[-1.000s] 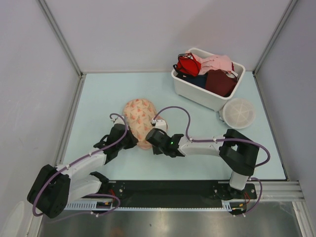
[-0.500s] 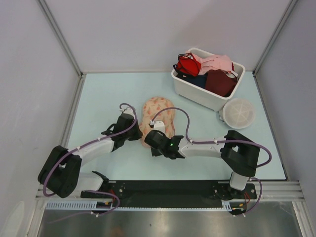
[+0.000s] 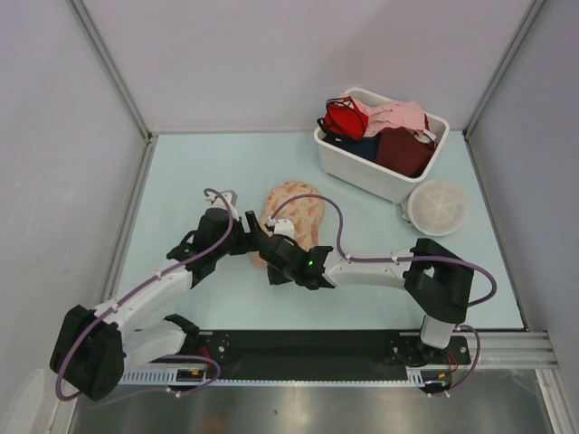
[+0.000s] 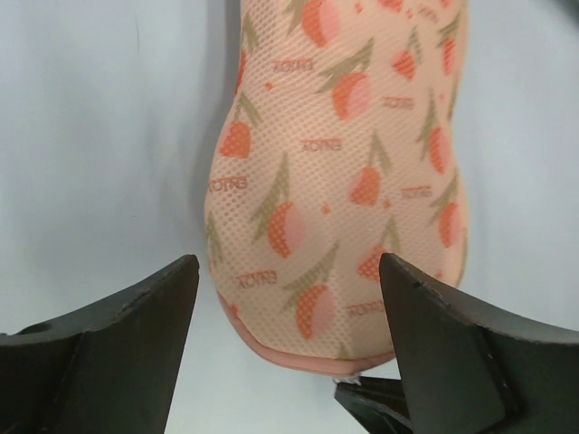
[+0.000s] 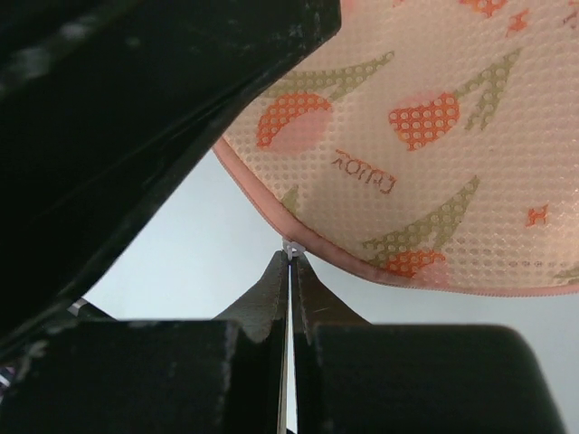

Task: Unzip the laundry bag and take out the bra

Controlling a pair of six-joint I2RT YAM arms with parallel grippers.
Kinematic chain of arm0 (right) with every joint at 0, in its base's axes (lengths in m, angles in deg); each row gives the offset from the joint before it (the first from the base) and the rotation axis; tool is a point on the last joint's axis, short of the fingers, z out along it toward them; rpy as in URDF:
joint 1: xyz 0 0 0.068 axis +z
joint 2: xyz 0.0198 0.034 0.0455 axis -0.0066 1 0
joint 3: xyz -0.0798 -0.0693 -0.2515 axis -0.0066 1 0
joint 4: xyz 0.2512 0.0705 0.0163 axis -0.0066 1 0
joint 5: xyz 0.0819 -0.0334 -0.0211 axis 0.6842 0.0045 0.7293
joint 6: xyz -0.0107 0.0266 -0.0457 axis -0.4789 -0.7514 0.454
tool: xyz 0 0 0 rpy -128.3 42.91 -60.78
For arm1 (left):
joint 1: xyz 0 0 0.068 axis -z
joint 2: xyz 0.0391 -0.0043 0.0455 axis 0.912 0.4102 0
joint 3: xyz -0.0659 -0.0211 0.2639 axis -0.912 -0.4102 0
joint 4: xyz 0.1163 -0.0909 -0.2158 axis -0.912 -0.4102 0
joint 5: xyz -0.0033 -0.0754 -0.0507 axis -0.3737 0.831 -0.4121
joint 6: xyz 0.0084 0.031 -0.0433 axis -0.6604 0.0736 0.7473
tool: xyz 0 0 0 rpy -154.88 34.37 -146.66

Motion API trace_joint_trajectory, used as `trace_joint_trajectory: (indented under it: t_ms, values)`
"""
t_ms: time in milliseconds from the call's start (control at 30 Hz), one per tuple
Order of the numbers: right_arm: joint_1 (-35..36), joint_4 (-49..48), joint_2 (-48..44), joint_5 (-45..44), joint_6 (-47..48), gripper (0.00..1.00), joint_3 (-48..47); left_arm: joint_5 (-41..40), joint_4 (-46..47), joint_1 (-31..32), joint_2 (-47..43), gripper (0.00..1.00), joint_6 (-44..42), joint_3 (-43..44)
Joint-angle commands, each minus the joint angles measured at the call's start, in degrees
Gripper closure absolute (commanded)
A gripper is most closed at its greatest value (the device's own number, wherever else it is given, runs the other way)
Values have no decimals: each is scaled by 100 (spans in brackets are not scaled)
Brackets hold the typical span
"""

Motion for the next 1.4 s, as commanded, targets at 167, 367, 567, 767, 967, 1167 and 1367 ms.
trace_joint_trajectory:
  t_ms: [167,367,567,767,967,1167,1367]
  values:
    - [8,-384,228,294,9,100,-174,-224,-101,-28,-1395,13,644,-680]
    - [0,-542,316,478,9,100,-148,74,56,-37,-1370,13,899,-988]
    - [0,-700,290,584,9,100,-60,312,373,-28,-1159,22,1154,-1225]
    - [0,-753,290,628,53,100,-68,338,417,-19,-974,30,1242,-1313]
    - [0,-735,255,602,53,100,-68,365,602,-19,-860,46,1321,-1427]
    - [0,-709,237,566,35,100,-42,356,646,-19,-807,82,1312,-1419]
    - [0,-683,211,531,35,100,-24,338,821,-10,-772,100,1330,-1410]
